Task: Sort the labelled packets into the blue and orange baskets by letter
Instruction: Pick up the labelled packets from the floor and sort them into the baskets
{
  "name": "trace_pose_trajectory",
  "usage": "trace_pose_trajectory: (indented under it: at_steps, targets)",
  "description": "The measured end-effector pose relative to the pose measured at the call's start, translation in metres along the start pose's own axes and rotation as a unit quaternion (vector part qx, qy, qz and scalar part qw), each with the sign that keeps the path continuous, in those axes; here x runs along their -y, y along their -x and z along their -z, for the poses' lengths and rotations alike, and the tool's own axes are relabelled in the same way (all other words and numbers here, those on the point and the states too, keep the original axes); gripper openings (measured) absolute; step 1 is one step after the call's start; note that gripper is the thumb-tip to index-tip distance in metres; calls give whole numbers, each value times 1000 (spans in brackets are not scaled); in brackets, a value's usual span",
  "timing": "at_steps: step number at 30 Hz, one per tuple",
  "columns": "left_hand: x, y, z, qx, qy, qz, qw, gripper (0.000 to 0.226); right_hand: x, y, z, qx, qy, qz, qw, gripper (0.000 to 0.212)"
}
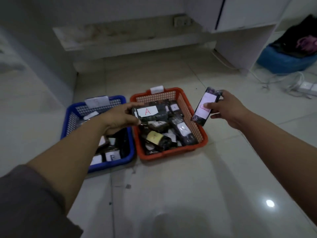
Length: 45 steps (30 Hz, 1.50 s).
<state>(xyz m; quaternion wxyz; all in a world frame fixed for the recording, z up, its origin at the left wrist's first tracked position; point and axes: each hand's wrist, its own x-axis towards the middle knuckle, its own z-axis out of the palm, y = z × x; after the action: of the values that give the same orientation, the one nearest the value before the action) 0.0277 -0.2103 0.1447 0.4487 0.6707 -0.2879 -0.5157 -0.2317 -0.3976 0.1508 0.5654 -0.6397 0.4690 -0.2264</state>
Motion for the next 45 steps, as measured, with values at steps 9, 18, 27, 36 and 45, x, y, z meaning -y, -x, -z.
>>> trace_pose_trajectory:
  at_steps: [9, 18, 27, 36, 45]
  targets:
    - [41, -16, 54, -111, -129, -46, 984, 60, 60, -1, -102, -27, 35, 77, 996, 58]
    - [43, -103, 33, -131, -74, -95, 984, 58, 19, -3, -133, -34, 106, 40, 993, 45]
    - [82, -113, 15, -58, -425, -137, 893, 63, -27, -22, -134, -81, 212, 13, 974, 40]
    - [87, -80, 40, -130, -512, -195, 826, 64, 11, -23, -152, -84, 143, 39, 985, 25]
    - [77, -11, 125, -181, -510, -201, 817, 82, 41, -12, -202, -39, -16, -2, 999, 18]
